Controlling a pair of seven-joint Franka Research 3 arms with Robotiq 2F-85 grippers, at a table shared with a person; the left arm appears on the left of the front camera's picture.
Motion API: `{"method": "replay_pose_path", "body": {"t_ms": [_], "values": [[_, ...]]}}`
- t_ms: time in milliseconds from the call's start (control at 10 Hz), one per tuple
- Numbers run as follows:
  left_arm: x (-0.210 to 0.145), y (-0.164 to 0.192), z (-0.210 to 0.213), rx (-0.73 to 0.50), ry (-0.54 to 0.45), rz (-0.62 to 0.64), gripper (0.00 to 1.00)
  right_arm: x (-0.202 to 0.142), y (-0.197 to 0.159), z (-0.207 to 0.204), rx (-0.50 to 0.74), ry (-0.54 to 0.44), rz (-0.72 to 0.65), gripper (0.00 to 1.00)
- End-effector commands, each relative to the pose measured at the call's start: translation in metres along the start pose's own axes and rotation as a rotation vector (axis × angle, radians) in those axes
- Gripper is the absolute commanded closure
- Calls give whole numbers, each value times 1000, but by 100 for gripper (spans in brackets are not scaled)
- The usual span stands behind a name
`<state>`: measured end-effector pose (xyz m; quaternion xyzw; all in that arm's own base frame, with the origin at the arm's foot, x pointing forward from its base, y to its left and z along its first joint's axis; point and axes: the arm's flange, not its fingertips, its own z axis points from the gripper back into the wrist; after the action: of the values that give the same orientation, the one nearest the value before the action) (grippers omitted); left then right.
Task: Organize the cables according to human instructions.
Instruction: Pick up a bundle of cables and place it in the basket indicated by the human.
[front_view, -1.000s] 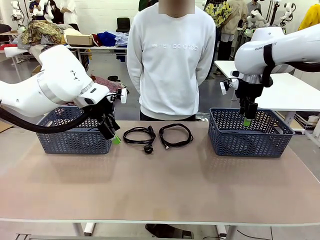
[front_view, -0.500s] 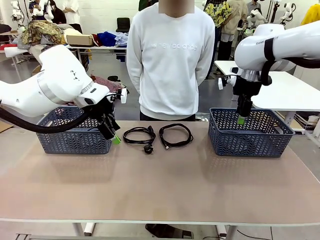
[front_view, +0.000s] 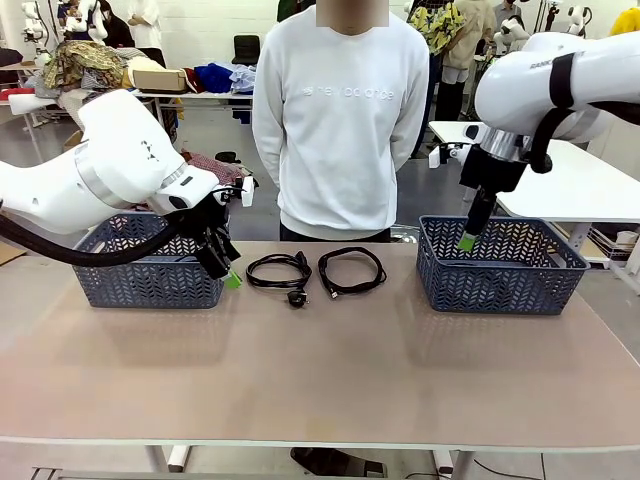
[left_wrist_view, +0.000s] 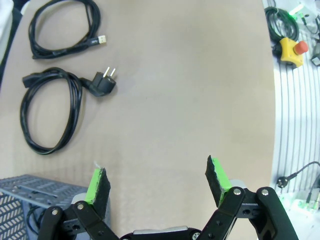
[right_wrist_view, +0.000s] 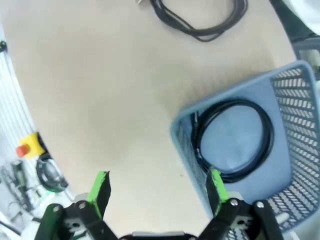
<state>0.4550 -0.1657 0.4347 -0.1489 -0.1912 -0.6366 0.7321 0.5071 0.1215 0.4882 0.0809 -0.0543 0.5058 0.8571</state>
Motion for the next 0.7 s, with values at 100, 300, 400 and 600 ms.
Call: {"method": "replay_pose_path", "body": {"t_ms": [100, 300, 400, 600], "values": [[-1, 1, 1, 0, 0, 1, 0, -2, 52, -18, -37, -121, -7, 0], [-1, 1, 1, 0, 0, 1, 0, 4, 76, -30, -52, -144, 30, 0], [-1, 1, 1, 0, 0, 1, 0, 7, 85, -37, -76, -154, 47, 0], [-1, 1, 1, 0, 0, 1, 0, 16, 93, -50, -107, -168, 64, 0]]}}
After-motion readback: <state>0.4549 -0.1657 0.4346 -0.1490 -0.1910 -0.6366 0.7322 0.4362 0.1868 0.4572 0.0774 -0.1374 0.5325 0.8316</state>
